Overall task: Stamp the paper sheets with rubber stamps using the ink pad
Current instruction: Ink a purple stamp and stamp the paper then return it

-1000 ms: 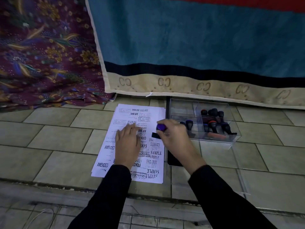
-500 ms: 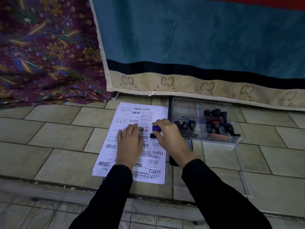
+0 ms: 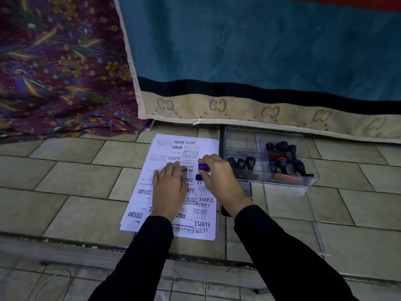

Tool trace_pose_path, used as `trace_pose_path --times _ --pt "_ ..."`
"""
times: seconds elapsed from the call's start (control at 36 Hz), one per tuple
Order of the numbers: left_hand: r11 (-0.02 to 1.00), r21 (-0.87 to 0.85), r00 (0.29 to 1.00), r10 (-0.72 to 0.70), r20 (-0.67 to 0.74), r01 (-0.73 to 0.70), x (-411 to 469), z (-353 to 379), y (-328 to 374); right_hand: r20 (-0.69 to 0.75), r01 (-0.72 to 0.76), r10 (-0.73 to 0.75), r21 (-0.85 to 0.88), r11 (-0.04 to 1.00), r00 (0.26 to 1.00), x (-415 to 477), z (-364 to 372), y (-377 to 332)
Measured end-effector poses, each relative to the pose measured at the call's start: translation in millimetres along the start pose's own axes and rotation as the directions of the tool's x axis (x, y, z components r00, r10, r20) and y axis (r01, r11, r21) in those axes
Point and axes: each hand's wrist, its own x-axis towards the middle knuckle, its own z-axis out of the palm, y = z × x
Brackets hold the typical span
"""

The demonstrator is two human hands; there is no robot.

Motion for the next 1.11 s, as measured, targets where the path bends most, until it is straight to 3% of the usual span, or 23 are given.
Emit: trace_pose_path --times 0.11,0.25,0.42,0.61,0.83,0.97,1.11 --pt "1.0 -0.01 1.0 -0.008 -0.008 0.008 0.0 -0.9 1.2 0.055 -0.046 0.045 0.027 0.999 0.997 5.8 -10.2 0.8" --pt "1.0 -0.005 1.0 0.0 -0.014 0.0 -0.1 -0.8 0.0 -0.094 -0.223 0.251 0.239 0.945 0.963 19.2 -48.3 5.3" --pt "1.0 -0.014 1.0 -0.003 -0.019 0.003 -0.1 -1.0 0.2 -0.234 -0.233 0.26 0.139 0.963 0.937 22.7 -83.5 37.2" --pt "0.999 -0.023 1.0 -0.023 -0.006 0.022 0.0 -1.6 1.1 -0.102 -0.447 0.443 -0.02 0.894 0.891 15.0 -80.0 67.3" --pt "0.999 -0.032 1.0 -0.023 -0.006 0.023 -0.8 -2.3 0.8 -0.063 -0.454 0.45 -0.048 0.89 0.891 20.3 -78.9 69.7" --pt "0.999 -0.026 1.0 -0.021 -0.004 0.021 -0.5 -3.0 1.8 -0.027 -0.407 0.408 -0.157 0.9 0.912 18.0 -78.2 73.7" --pt "0.999 -0.021 1.0 -0.028 -0.002 0.028 -0.8 -3.3 2.3 -0.051 -0.447 0.444 -0.129 0.885 0.895 12.2 -79.6 77.5"
